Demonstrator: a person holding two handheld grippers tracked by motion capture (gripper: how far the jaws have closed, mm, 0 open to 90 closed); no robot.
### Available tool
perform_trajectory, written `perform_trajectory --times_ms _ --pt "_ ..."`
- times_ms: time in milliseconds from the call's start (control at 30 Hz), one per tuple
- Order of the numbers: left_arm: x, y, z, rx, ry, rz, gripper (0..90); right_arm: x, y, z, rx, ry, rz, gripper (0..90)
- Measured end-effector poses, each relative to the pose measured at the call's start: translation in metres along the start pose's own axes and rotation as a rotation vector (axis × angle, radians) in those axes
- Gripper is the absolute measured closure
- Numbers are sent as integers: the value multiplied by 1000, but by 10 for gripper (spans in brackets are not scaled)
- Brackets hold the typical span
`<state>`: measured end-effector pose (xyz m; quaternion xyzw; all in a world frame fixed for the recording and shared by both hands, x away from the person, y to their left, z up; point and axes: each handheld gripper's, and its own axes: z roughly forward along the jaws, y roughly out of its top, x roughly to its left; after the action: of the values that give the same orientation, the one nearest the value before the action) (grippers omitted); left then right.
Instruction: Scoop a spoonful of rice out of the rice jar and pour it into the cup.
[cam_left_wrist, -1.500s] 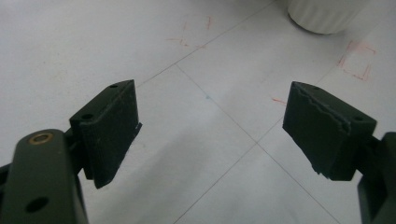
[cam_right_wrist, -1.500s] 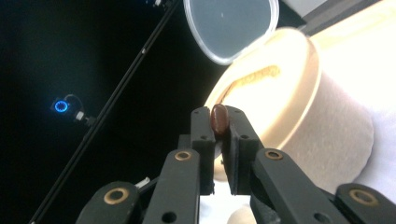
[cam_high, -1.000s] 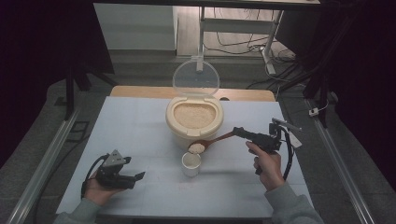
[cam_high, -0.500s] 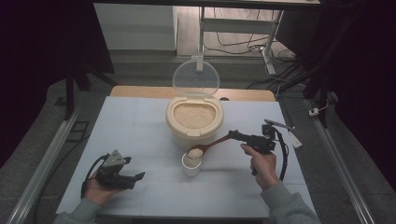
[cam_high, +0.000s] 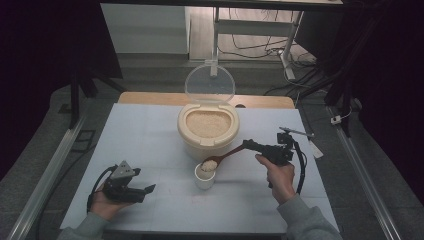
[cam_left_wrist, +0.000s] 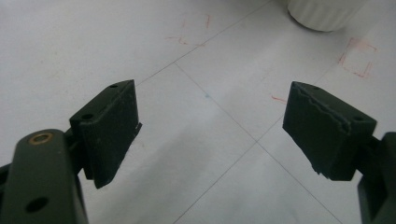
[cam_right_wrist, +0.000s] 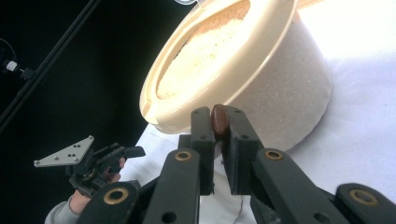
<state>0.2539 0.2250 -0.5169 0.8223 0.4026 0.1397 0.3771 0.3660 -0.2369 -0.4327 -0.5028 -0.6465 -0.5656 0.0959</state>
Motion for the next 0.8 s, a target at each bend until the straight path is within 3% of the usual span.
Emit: perform_trajectory --times_ms 700,800 --pt "0 0 0 -3 -1 0 180 18 1 0 -6 -16 -107 832" --pt "0 0 0 -3 -2 0 180 21 -1 -2 -10 -17 -149 832"
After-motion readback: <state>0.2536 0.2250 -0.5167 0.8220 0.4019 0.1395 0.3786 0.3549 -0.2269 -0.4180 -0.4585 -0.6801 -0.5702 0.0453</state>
